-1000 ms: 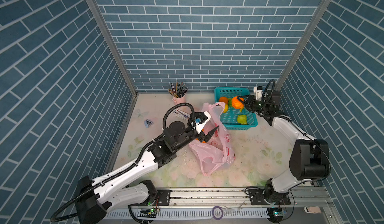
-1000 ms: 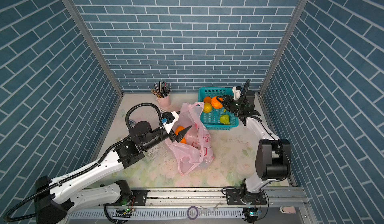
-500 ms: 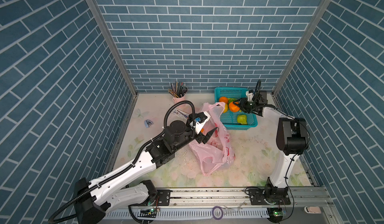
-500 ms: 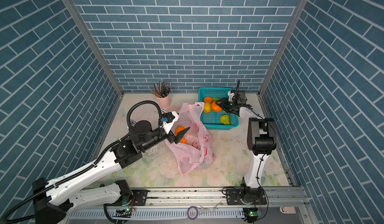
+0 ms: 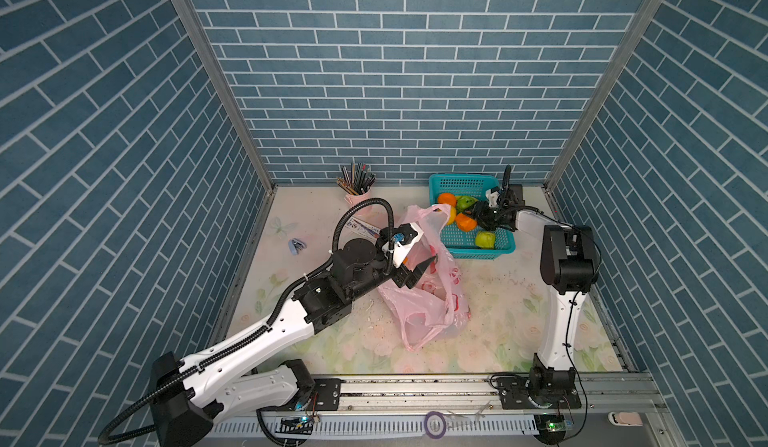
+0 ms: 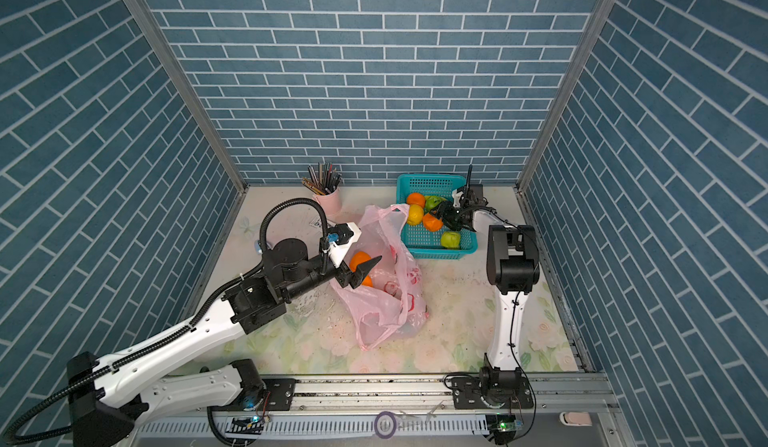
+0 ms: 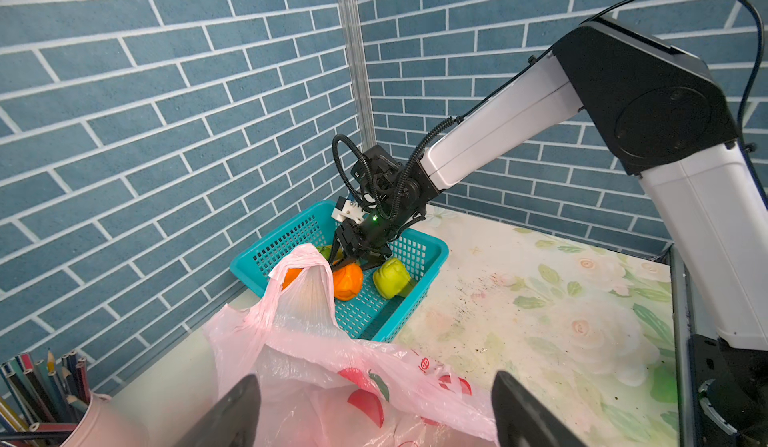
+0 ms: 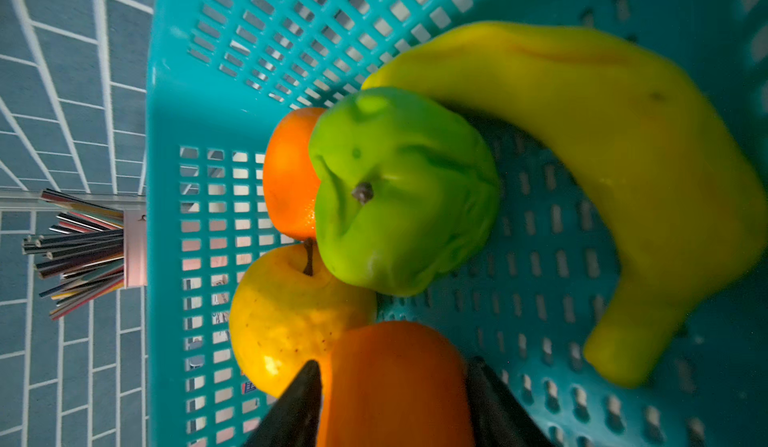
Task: Untie the knot of the plastic bag and take out the fruit
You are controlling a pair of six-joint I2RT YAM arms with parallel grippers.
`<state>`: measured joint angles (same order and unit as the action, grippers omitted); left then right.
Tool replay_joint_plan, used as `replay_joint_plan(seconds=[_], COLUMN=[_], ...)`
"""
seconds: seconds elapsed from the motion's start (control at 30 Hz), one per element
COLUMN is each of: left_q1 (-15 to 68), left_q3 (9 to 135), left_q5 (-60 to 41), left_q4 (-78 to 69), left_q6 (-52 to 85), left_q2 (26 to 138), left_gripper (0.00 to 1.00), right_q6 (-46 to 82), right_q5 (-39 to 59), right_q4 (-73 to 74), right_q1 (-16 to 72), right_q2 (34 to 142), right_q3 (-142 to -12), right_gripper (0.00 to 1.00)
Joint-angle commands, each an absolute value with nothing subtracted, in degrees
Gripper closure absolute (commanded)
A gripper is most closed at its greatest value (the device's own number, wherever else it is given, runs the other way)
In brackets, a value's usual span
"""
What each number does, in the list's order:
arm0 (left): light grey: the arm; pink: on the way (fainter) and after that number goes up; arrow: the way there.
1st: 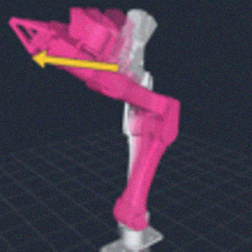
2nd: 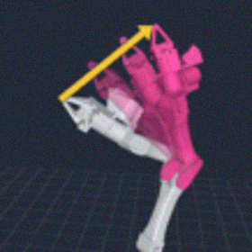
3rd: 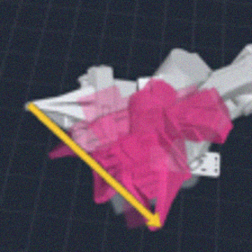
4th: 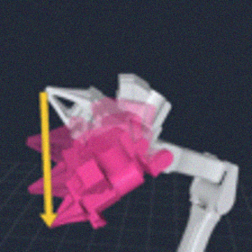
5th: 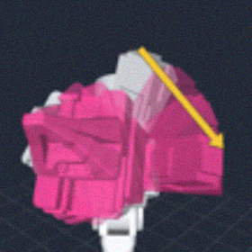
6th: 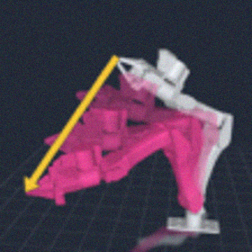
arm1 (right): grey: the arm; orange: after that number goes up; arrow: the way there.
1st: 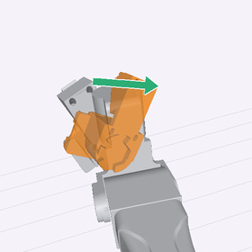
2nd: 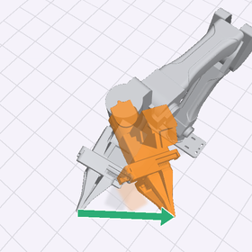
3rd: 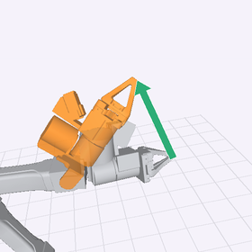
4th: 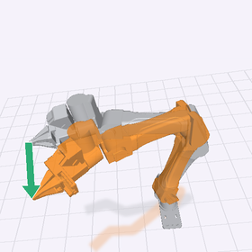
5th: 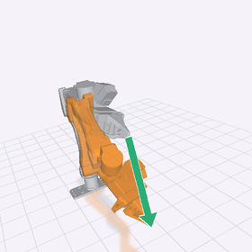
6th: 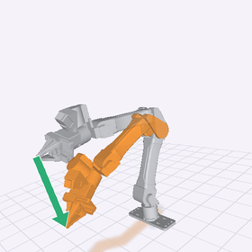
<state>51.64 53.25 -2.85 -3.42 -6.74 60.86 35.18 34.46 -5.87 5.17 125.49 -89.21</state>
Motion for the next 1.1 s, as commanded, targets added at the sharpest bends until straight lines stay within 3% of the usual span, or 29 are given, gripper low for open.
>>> replay_joint_plan(seconds=[0.0, 0.17, 0.37, 0.7, 0.9, 1.07], left_q1=[51.85, 51.92, 52.03, 52.12, 52.92, 54.58], left_q3=[54.94, 57.97, 62.33, 62.85, 55.70, 47.33], left_q5=[-2.56, 0.04, -0.47, -1.66, -4.27, -6.23], left_q4=[-1.25, 5.89, 12.60, 24.34, 24.38, 21.11], left_q6=[-5.09, -3.14, 2.08, 18.64, 24.70, 29.59], left_q2=[61.47, 64.95, 70.96, 79.33, 77.51, 73.30], left_gripper=[0.13, 0.13, 0.14, 0.41, 0.68, 0.71], right_q6=[32.60, 28.83, 27.95, 32.43, 37.32, 41.05], right_q5=[31.96, 24.26, 20.90, 26.29, 21.64, 20.33], right_q4=[-8.37, -13.48, -15.41, -10.47, -13.29, -15.65], right_q1=[5.19, 5.19, 5.44, 13.64, 22.64, 32.23], right_q2=[124.58, 119.47, 107.90, 79.52, 67.91, 63.63], right_q3=[-90.44, -91.31, -88.42, -67.64, -58.34, -53.26], right_gripper=[0.29, 0.13, 0.12, 0.15, 0.17, 0.19])
